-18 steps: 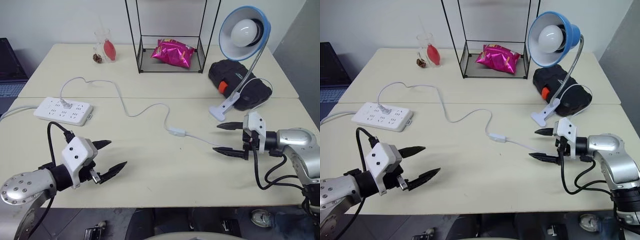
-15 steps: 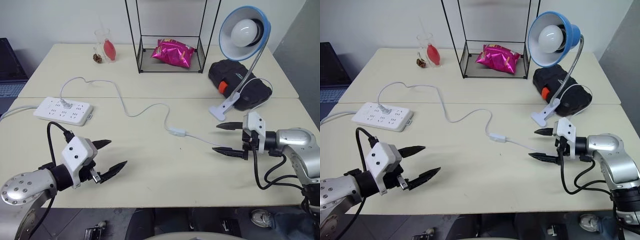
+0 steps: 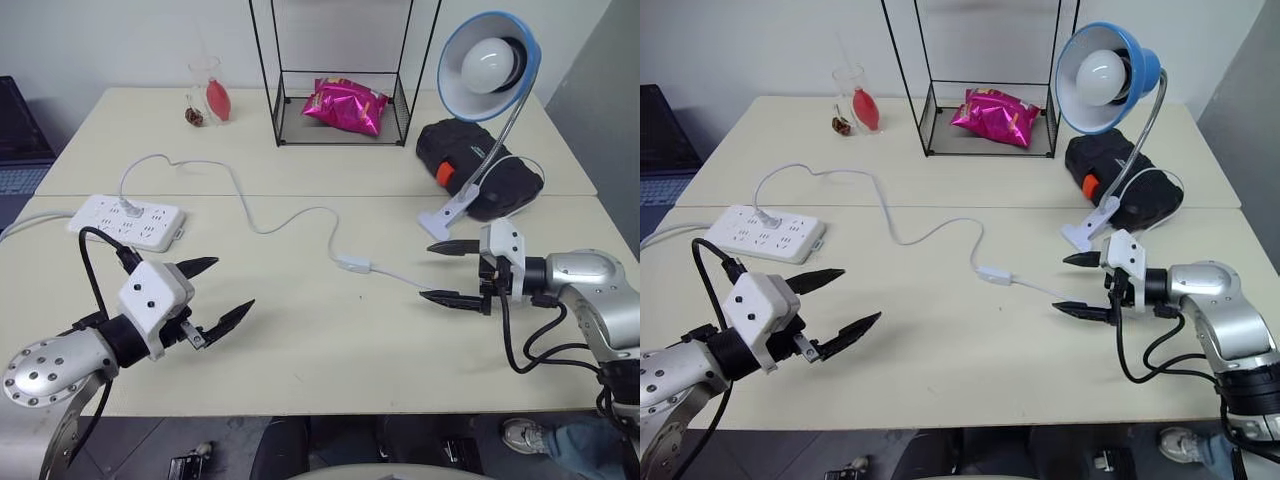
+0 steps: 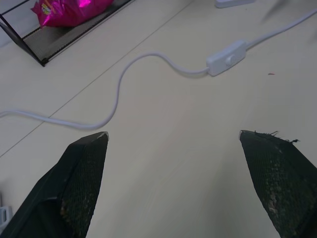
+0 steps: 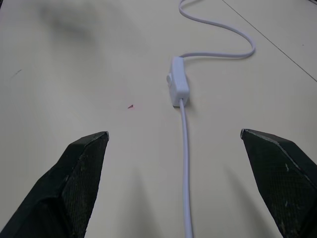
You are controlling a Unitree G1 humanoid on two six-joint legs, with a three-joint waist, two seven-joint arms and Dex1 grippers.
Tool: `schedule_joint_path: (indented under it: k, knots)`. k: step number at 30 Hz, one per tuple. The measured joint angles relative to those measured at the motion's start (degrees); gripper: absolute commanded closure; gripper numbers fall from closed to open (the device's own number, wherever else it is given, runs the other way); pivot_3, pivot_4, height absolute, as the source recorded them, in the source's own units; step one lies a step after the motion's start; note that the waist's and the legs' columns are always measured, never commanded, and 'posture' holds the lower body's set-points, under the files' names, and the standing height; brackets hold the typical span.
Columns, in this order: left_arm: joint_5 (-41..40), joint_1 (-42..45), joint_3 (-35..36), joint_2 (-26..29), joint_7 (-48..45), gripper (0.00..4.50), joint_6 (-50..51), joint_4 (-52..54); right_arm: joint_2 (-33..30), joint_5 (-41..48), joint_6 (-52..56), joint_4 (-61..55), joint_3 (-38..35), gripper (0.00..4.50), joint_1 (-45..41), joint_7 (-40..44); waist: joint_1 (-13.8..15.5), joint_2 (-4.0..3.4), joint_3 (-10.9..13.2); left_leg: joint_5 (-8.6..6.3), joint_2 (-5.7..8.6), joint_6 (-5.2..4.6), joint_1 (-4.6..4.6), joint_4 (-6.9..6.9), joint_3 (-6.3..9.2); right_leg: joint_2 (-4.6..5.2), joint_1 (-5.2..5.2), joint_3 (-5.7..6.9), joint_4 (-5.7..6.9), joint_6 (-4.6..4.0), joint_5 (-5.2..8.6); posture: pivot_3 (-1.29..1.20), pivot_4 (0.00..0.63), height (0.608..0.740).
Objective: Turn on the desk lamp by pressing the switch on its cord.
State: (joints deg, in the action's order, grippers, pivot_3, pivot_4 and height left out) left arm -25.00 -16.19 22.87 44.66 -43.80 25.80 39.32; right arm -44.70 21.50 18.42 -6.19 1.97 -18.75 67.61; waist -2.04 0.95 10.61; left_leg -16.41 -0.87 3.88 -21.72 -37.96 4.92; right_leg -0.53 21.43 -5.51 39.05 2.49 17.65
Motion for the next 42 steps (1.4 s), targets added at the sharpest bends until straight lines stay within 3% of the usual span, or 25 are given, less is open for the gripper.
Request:
schedule_joint_path:
  k: [8, 16, 22, 27, 42]
  knots:
    - [-4.5, -0.1, 0.0, 2.5, -5.1, 0.09, 0.6, 1.6, -0.1, 0.0, 0.0, 0.3, 0.5, 0.0, -0.2, 1.1, 0.2, 0.0, 0.0, 0.0, 0.01, 0.0, -0.02, -0.01, 0.03, 0.02, -0.02, 0.02, -0.01, 0.0, 0.0, 0.0, 0.15, 0.74]
    - [-15.6, 3.4, 1.7, 6.7, -5.6, 0.09, 9.2, 4.9, 0.0, -0.4, 0.8, 0.2, 1.8, 0.0, -0.6, 0.5, 0.1, 0.0, 0.0, 0.0, -0.01, 0.0, -0.01, 0.0, 0.04, 0.0, 0.0, 0.03, 0.0, 0.0, 0.0, 0.0, 0.15, 0.74]
    - [-14.3, 4.3, 0.9, 10.7, -9.4, 0.09, 9.0, 2.6, 5.1, -6.8, 0.6, 4.1, 7.5, 0.0, -5.8, -4.1, -0.4, -0.03, 0.0, 0.0, 0.08, 0.0, 0.04, 0.0, 0.0, -0.17, 0.01, 0.02, 0.02, -0.02, 0.0, 0.0, 0.15, 0.74]
    - [-13.4, 8.0, -1.7, 10.9, -10.6, 0.09, 8.6, 0.2, 11.2, -10.4, -1.5, 9.6, 12.8, 0.0, -11.6, -5.1, -0.6, -0.05, 0.0, 0.0, 0.02, 0.01, -0.07, 0.01, 0.04, -0.16, 0.12, 0.01, 0.02, -0.03, 0.0, 0.0, 0.15, 0.74]
    - [-11.3, 8.1, -5.1, 10.3, -10.4, 0.09, 8.4, 0.6, 18.8, -15.1, -4.3, 21.6, 17.3, 0.0, -16.7, -5.0, -1.2, -0.06, 0.1, 0.0, 0.03, 0.01, -0.15, 0.0, 0.03, 0.04, 0.26, 0.04, 0.11, -0.03, 0.0, 0.0, 0.15, 0.74]
